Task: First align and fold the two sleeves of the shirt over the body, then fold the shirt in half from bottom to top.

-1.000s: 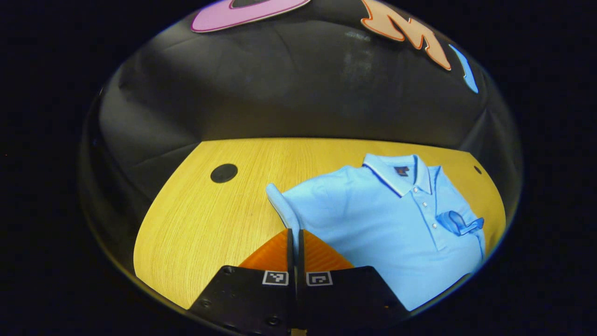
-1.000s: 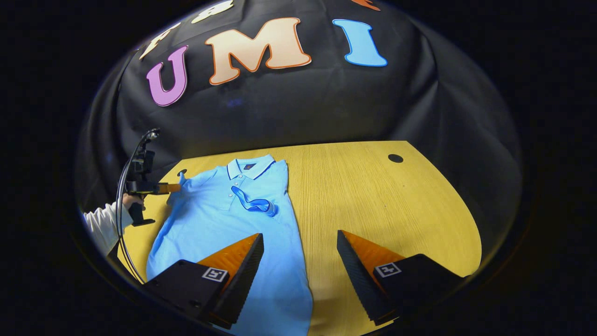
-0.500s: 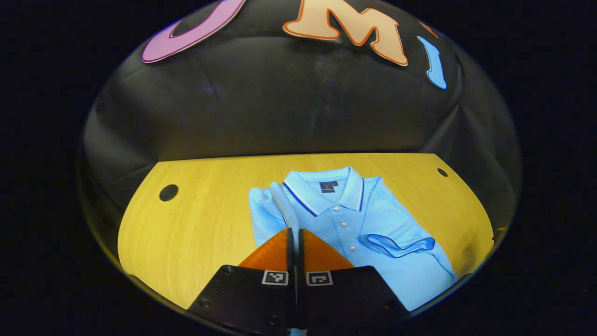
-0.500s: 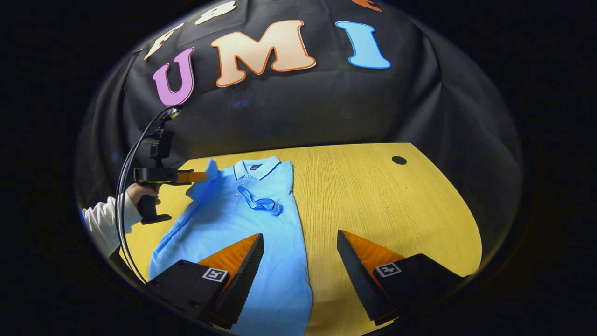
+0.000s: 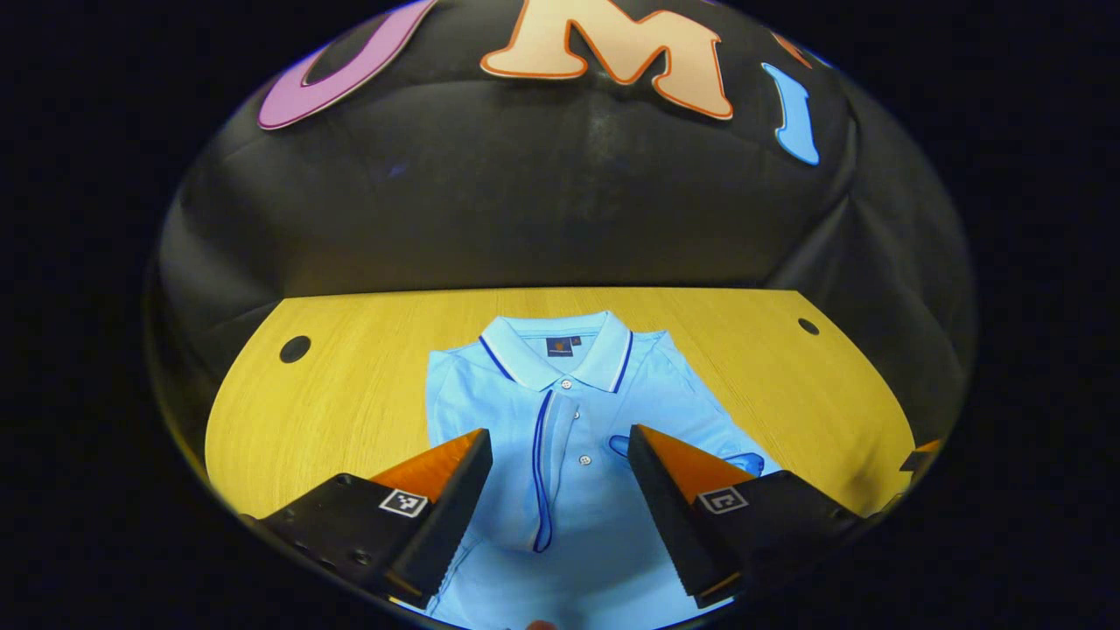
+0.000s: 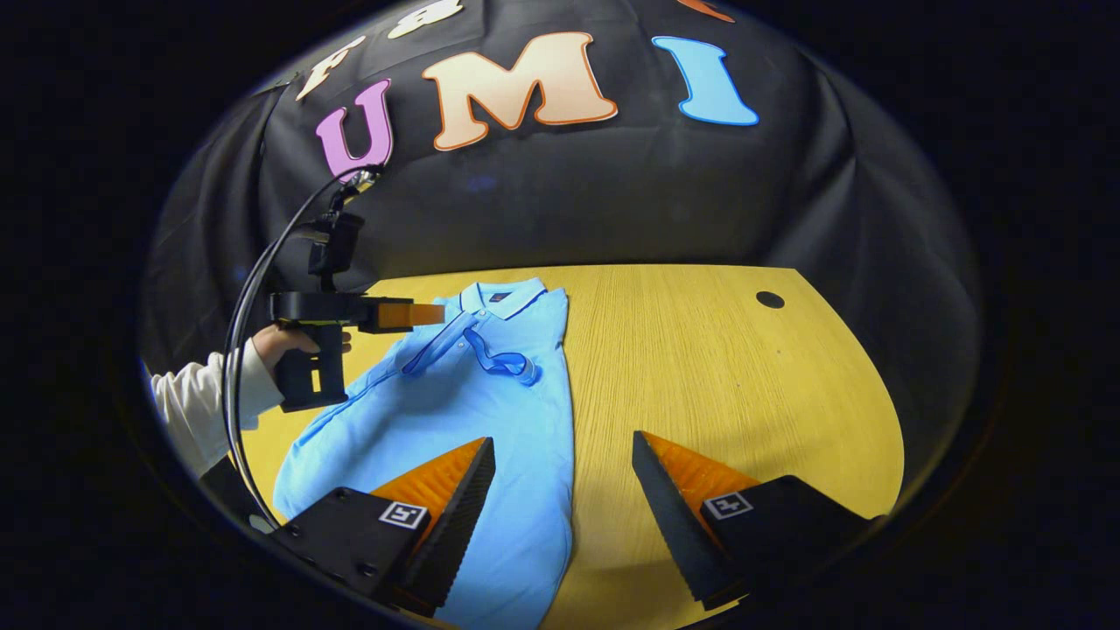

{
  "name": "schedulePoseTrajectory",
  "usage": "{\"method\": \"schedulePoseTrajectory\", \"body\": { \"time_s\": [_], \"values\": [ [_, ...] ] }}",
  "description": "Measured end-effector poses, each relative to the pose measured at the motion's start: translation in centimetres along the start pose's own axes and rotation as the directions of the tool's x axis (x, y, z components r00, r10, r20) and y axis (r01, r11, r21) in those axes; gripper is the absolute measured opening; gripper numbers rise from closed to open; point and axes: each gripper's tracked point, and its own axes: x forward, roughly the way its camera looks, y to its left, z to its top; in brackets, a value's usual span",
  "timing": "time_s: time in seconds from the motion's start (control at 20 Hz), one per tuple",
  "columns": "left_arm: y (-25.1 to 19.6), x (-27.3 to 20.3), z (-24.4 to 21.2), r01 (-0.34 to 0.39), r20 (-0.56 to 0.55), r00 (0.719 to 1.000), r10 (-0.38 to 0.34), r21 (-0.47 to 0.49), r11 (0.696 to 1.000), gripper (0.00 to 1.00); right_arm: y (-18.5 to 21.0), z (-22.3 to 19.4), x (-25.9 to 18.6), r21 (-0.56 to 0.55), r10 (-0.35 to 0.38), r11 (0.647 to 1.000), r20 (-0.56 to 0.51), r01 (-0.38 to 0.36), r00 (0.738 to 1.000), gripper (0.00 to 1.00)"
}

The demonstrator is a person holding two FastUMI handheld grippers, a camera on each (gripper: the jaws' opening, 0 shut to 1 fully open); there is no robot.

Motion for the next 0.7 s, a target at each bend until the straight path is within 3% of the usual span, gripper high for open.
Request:
{"method": "schedulePoseTrajectory", "body": {
  "time_s": [0.1, 0.3, 0.45, 0.65, 0.7],
  "values": [
    [1.1, -2.5, 0.0, -0.034, 0.031, 0.999, 0.035, -0.026, 0.999, 0.95, 0.4, -0.4, -0.3, -0.016, 0.019, 1.0, 0.003, -0.019, 1.0, 0.98],
    [3.9, -8.6, -1.6, -0.106, 0.07, 0.992, 0.106, -0.016, 0.994, 0.94, 1.5, -2.1, -1.8, -0.035, 0.038, 0.999, -0.004, -0.038, 0.999, 0.98],
    [4.8, -14.2, -5.3, -0.127, 0.064, 0.99, 0.129, -0.03, 0.991, 0.94, 2.9, -3.8, -3.5, -0.028, 0.041, 0.999, -0.005, -0.041, 0.999, 0.98],
    [5.0, -20.9, -12.2, -0.123, 0.026, 0.992, 0.123, -0.016, 0.992, 0.94, 3.6, -8.0, -6.6, -0.032, -0.007, 0.999, -0.031, 0.006, 0.999, 0.98],
    [5.0, -22.1, -13.9, -0.118, 0.01, 0.993, 0.119, -0.013, 0.993, 0.94, 3.9, -9.1, -7.4, -0.027, -0.019, 0.999, -0.033, 0.018, 0.999, 0.94]
  ]
}}
